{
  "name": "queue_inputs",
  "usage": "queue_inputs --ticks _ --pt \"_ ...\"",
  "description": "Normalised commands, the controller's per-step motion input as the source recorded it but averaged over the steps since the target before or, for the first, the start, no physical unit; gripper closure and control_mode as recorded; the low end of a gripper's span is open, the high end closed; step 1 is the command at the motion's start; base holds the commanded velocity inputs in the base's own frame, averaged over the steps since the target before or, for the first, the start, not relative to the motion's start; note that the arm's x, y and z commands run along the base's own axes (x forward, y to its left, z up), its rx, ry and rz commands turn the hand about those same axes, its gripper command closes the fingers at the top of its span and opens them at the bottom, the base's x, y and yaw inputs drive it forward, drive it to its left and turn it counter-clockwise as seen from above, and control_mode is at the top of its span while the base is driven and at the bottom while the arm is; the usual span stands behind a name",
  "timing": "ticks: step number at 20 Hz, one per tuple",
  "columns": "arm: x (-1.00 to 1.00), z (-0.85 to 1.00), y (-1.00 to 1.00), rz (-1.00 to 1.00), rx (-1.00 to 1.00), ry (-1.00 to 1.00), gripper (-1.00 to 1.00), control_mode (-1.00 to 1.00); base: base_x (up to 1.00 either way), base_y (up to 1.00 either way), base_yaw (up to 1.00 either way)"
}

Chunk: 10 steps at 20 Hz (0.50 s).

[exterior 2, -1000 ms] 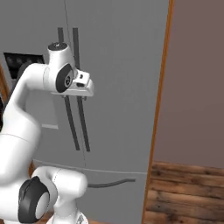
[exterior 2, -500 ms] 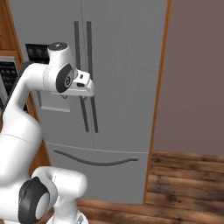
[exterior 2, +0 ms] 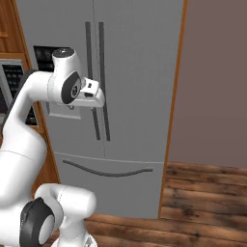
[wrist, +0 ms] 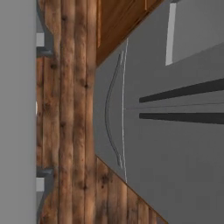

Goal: Retrieve the butter from the fridge and place it on a plate on the dining table. Then retrieve the butter knife by the fridge and place it near the plate.

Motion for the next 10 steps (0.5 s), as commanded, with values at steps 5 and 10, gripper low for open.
queue_inputs --ticks 5,10 --pt "0.02 0.0 0.0 0.0 0.0 -0.05 -1.0 -1.0 0.0 0.0 0.0" --pt "0.57 -0.04 0.0 0.01 0.0 -0.22 -1.0 -1.0 0.0 0.0 0.0"
